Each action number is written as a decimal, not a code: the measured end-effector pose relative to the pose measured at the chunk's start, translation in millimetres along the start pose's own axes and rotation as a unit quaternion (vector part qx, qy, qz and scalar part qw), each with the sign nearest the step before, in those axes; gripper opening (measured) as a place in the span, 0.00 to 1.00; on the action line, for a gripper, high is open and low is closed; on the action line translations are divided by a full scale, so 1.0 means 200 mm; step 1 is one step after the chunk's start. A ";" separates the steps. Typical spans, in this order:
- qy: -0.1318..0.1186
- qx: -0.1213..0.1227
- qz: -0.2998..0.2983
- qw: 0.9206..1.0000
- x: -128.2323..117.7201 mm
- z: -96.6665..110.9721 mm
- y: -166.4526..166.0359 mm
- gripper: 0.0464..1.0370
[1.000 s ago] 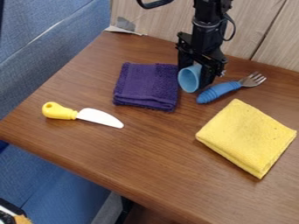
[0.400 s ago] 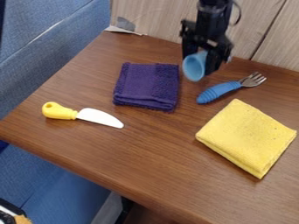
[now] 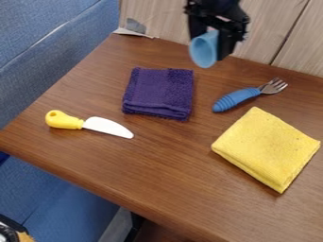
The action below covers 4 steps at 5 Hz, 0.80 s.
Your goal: Put the sky blue cup to the right side of the yellow knife
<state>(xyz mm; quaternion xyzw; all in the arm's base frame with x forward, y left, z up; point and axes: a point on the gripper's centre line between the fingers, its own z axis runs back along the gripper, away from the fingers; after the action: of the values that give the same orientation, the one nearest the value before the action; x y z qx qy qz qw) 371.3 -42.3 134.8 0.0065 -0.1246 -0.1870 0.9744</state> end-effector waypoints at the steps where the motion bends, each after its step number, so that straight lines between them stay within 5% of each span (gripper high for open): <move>1: -0.013 -0.009 -0.011 1.000 -0.20 0.07 -0.03 0.72; 2: 0.006 0.005 -0.022 1.000 -0.38 0.07 -0.05 0.72; 4: 0.038 0.022 -0.051 0.998 -0.54 -0.03 -0.04 0.72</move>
<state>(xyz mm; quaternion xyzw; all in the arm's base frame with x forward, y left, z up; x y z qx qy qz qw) 272.4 -11.2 101.7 0.0410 -0.0914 -0.2331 0.9673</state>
